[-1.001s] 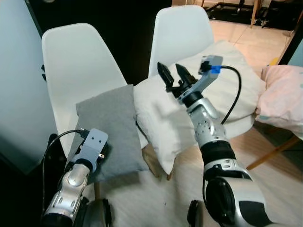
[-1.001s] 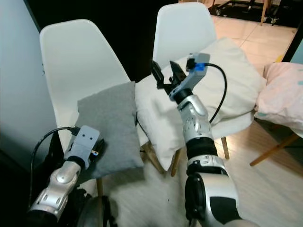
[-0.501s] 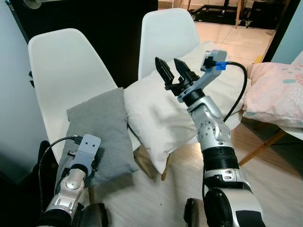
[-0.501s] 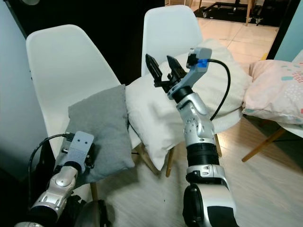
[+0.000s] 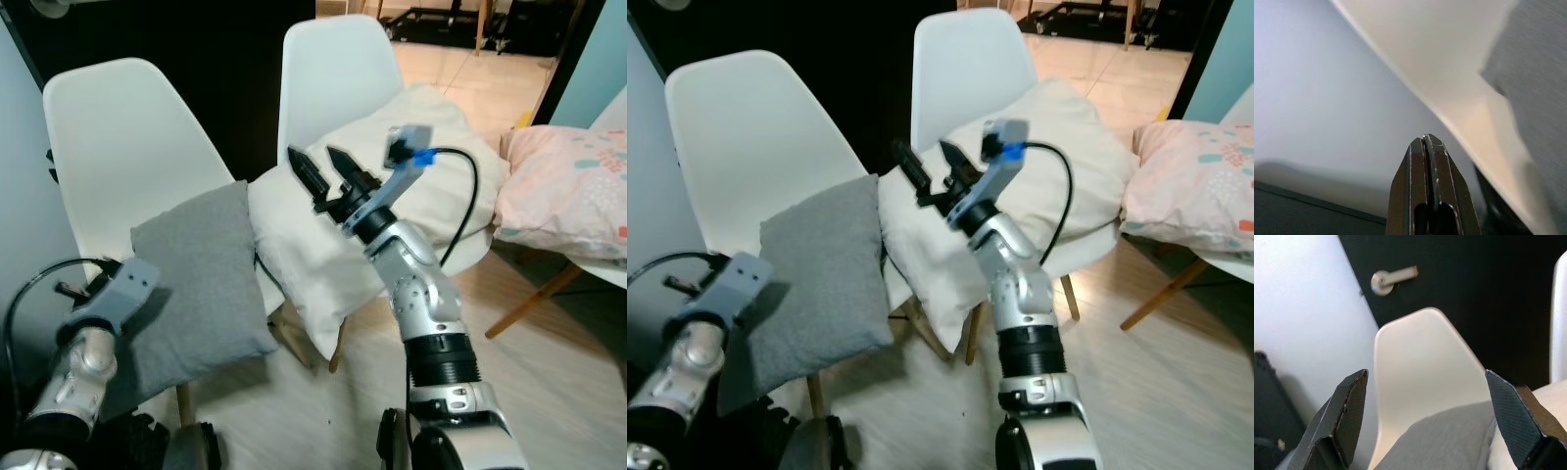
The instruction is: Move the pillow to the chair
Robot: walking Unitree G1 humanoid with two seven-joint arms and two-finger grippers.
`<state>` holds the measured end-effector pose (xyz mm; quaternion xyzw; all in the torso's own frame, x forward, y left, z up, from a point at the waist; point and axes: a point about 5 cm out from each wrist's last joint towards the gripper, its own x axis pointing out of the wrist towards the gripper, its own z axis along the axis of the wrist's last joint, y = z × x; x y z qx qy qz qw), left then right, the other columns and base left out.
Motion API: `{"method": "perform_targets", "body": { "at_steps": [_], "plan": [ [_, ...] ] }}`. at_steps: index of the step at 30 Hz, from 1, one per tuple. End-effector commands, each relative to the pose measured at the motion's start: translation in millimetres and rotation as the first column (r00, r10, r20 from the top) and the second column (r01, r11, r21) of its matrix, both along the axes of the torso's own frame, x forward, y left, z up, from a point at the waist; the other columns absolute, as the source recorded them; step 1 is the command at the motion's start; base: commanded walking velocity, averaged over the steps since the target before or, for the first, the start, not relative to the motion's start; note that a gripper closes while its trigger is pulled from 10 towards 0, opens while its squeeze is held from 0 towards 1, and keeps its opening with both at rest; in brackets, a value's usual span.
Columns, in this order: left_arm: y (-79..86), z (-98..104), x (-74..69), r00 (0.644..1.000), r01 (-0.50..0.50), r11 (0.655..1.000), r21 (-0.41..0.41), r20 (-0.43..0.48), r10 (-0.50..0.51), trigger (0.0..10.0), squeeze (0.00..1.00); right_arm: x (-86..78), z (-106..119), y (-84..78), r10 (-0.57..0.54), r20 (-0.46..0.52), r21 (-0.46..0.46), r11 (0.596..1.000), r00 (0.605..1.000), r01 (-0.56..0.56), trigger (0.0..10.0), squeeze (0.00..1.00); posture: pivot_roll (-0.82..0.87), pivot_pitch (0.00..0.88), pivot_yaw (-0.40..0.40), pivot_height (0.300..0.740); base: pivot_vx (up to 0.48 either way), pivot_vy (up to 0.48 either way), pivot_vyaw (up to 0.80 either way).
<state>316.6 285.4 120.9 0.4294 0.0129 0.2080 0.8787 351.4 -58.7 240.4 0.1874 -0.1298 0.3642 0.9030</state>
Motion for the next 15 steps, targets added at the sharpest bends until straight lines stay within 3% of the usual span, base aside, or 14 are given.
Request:
{"method": "perform_targets", "body": {
  "at_steps": [1,3,4,5,6,7,10,11,12,13,14,15],
  "plan": [
    [7.6,0.9,-4.1,0.999,-0.034,0.999,0.04,-0.006,0.034,0.0,0.0,-3.8,1.1,5.9,0.022,0.005,-0.016,1.0,1.0,-0.022,10.0,0.0,0.18,0.083,0.007,0.44,0.0,0.0,0.0],
    [7.7,4.0,-6.1,0.999,-0.035,0.999,0.03,0.019,0.035,0.0,0.0,-5.7,-0.9,12.2,0.04,0.003,-0.038,0.998,0.999,-0.04,10.0,0.0,0.19,0.081,0.005,0.44,0.0,0.0,0.0],
    [3.7,2.9,-7.5,0.999,-0.019,0.998,-0.053,0.048,0.022,0.0,0.0,-7.7,-7.8,19.9,0.055,0.0,-0.122,0.991,0.998,-0.055,10.0,0.0,0.19,0.08,0.003,0.44,0.0,0.0,0.0],
    [3.7,2.9,-7.5,0.999,-0.019,0.998,-0.053,0.048,0.022,0.0,0.0,-7.7,-7.8,19.9,0.055,0.0,-0.122,0.991,0.998,-0.055,10.0,0.0,0.19,0.08,0.003,0.44,0.0,0.0,0.0],
    [1.0,2.0,-8.6,0.998,-0.006,0.993,-0.114,0.069,0.014,0.0,0.0,-9.1,-13.1,25.1,0.066,-0.002,-0.183,0.981,0.998,-0.065,10.0,0.0,0.19,0.079,0.003,0.44,0.0,0.0,0.0],
    [-13.3,-10.2,-11.1,0.996,0.042,0.948,-0.314,0.084,-0.016,10.0,0.0,-9.4,-38.9,30.1,0.04,-0.023,-0.405,0.913,0.999,-0.046,10.0,0.0,0.19,0.078,0.005,0.44,0.0,0.0,0.0],
    [-18.6,-15.2,-12.3,0.996,0.055,0.926,-0.373,0.084,-0.025,10.0,0.0,-8.7,-49.3,29.6,0.022,-0.04,-0.473,0.88,0.999,-0.038,10.0,0.0,0.19,0.078,0.005,0.44,0.0,0.0,0.0],
    [-26.2,-19.8,-13.7,0.994,0.081,0.883,-0.461,0.1,-0.04,10.0,0.0,-7.9,-59.5,27.5,-0.004,-0.045,-0.542,0.84,0.999,-0.021,10.0,0.0,0.19,0.077,0.006,0.44,0.0,0.0,0.0],
    [-45.3,-19.9,-14.4,0.983,0.172,0.795,-0.582,0.159,-0.097,10.0,0.0,-7.3,-68.4,23.4,-0.027,-0.059,-0.583,0.813,0.998,-0.012,10.0,0.0,0.19,0.077,0.006,0.44,0.0,0.0,0.0],
    [-64.3,-15.8,-15.1,0.961,0.274,0.716,-0.641,0.218,-0.173,10.0,0.0,-7.0,-73.7,20.0,-0.044,-0.069,-0.603,0.798,0.997,-0.007,10.0,0.0,0.19,0.078,0.007,0.44,0.0,0.0,0.0],
    [-77.0,-11.8,-16.3,0.94,0.34,0.66,-0.67,0.259,-0.222,10.0,0.0,-6.9,-77.0,17.8,-0.055,-0.077,-0.614,0.789,0.996,-0.004,10.0,0.0,0.19,0.078,0.007,0.44,0.0,0.0,0.0],
    [-77.0,-11.8,-16.3,0.94,0.34,0.66,-0.67,0.259,-0.222,10.0,0.0,-6.9,-77.0,17.8,-0.055,-0.077,-0.614,0.789,0.996,-0.004,10.0,0.0,0.19,0.078,0.007,0.44,0.0,0.0,0.0]
  ]
}}
